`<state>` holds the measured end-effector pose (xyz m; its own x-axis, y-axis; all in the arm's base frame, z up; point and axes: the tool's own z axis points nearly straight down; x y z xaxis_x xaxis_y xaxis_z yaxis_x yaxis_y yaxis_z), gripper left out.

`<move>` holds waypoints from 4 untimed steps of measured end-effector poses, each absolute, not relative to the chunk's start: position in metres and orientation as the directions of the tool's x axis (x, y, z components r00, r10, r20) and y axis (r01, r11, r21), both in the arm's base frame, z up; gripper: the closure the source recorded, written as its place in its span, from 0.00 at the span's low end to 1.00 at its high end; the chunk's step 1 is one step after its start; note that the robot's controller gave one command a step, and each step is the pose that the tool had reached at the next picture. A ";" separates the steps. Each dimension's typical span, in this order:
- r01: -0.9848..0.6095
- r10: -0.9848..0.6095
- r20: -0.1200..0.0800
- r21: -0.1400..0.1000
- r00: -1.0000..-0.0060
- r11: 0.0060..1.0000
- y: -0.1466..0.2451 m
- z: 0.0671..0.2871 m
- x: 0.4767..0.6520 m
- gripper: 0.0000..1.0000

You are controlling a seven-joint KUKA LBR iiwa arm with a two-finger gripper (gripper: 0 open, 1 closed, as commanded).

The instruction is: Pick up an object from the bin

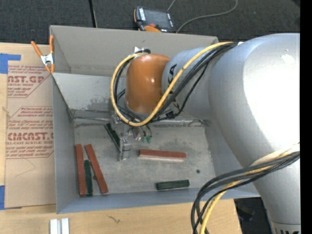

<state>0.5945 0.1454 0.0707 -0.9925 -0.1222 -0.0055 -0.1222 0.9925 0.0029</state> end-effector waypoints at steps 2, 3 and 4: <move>0.176 0.176 0.002 -0.002 -0.984 0.984 0.045 0.070 0.517 0.00; 0.173 0.173 0.000 0.001 -0.985 0.985 0.047 0.070 0.518 1.00; 0.127 0.127 0.003 -0.001 -0.992 0.992 0.036 0.069 0.492 1.00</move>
Offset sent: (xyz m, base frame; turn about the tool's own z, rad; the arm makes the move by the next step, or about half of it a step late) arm -0.0191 -0.0459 -0.0007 0.0697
